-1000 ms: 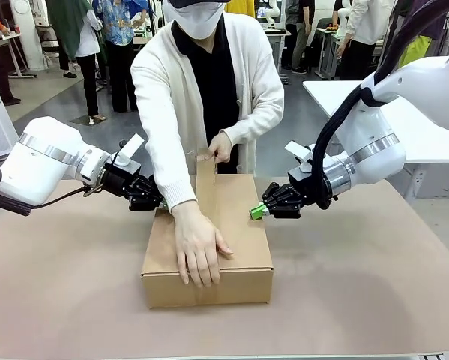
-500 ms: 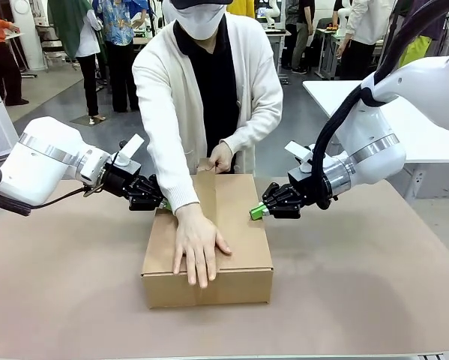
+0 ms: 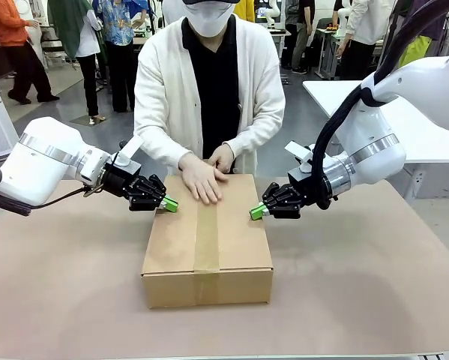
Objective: Wrap the clocks to prevent damage.
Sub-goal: After the human seals the box with tape, release both hands from the side flaps of the Package Box.
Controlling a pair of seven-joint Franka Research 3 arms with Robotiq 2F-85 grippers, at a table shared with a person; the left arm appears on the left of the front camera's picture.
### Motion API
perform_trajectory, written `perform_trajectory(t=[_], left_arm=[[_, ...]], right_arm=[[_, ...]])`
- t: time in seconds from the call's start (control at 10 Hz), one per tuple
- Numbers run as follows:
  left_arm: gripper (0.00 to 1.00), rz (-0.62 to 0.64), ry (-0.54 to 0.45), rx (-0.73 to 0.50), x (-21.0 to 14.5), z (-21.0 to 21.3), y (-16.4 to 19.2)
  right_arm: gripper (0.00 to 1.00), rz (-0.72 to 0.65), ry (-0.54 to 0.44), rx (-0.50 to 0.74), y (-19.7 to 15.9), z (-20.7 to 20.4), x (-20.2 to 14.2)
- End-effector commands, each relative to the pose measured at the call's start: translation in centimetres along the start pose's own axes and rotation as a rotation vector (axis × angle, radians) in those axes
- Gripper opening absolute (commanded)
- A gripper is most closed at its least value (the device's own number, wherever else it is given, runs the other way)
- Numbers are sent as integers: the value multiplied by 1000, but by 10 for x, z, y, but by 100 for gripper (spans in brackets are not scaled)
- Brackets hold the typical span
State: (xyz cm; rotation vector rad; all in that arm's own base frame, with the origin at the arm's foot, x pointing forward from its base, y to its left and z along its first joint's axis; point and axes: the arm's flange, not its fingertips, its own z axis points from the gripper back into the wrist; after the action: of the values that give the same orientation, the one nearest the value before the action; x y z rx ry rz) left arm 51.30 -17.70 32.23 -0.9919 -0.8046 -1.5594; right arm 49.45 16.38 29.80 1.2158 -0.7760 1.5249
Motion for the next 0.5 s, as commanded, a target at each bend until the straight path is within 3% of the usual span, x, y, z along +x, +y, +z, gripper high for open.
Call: perform_trajectory(t=[0.0,0.4], left_arm=[[0,6,7,7,-4,-1,1],[0,6,7,7,-4,-1,1]], right_arm=[[1,-7,1,-8,0,-1,-2],[1,-7,1,-8,0,-1,-2]])
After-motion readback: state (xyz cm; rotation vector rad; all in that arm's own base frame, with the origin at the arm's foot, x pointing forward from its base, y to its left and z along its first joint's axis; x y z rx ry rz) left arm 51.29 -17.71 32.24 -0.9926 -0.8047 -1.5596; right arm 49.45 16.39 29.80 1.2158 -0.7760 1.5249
